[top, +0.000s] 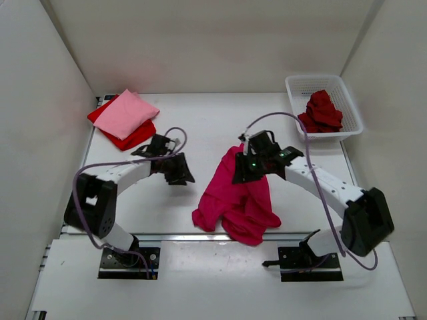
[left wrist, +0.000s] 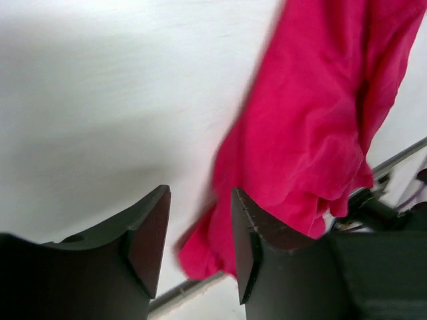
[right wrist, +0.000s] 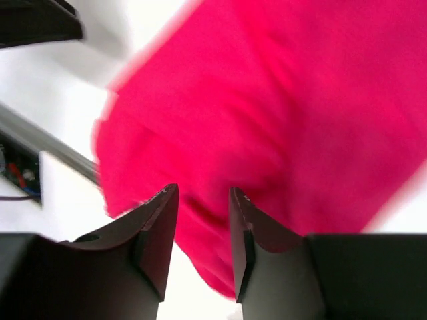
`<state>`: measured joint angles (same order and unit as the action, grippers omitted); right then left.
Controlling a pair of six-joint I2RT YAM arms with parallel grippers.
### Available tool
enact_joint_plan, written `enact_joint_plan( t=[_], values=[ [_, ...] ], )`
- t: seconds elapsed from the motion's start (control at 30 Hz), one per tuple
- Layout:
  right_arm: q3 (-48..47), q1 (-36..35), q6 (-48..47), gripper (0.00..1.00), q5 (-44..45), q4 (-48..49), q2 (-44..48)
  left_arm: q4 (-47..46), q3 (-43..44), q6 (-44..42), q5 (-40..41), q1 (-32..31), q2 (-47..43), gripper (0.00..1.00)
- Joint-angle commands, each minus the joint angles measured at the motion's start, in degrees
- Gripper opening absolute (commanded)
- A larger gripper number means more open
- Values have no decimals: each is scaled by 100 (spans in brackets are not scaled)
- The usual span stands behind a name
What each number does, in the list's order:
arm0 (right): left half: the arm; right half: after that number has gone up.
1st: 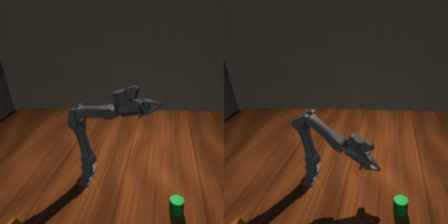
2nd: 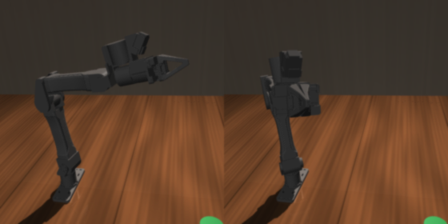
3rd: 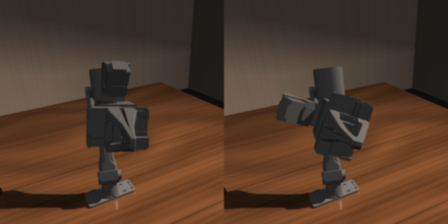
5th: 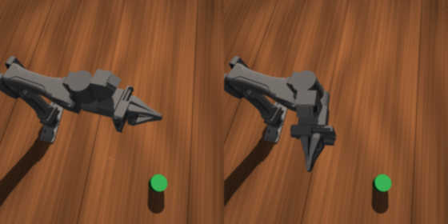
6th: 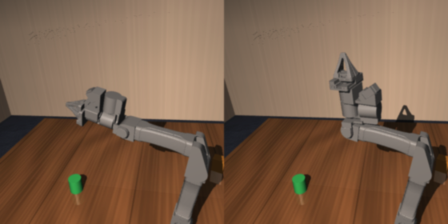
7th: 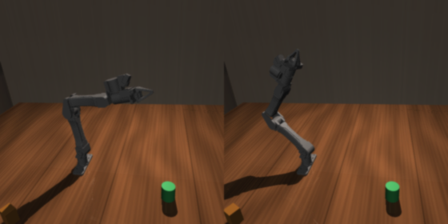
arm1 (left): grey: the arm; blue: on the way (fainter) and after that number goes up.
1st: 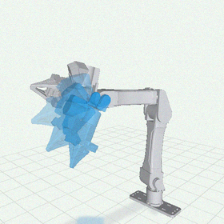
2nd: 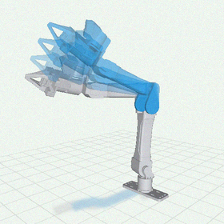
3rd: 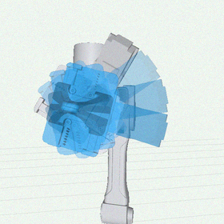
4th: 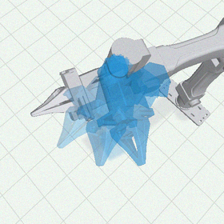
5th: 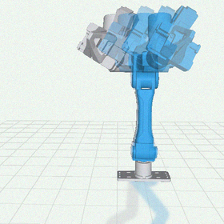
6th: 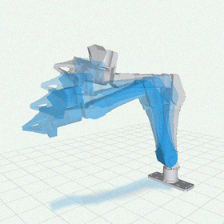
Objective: Fold and stack the t-shirts
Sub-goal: Flatten out the crumpled T-shirt at the center of the board.
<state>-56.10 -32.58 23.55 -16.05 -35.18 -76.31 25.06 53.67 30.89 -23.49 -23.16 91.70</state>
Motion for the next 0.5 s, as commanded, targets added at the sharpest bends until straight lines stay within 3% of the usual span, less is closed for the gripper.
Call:
enact_joint_plan(
  t=[0.0, 0.1, 0.27, 0.47],
  values=[
    [-647, -538, -236, 35, -196, 748, -698, -291, -646, 601, -384, 854, -985, 51],
    [-1217, -995, -386, 39, -179, 740, -1314, -265, -1165, 927, -525, 1295, -1513, 52],
    [-1843, -1479, -606, 53, 155, 512, -2061, -185, -1691, 1067, -507, 1164, -1813, 51],
    [-1949, -1506, -641, 56, 331, 424, -2555, -230, -2299, 1314, -710, 1331, -2059, 48]
  ],
)
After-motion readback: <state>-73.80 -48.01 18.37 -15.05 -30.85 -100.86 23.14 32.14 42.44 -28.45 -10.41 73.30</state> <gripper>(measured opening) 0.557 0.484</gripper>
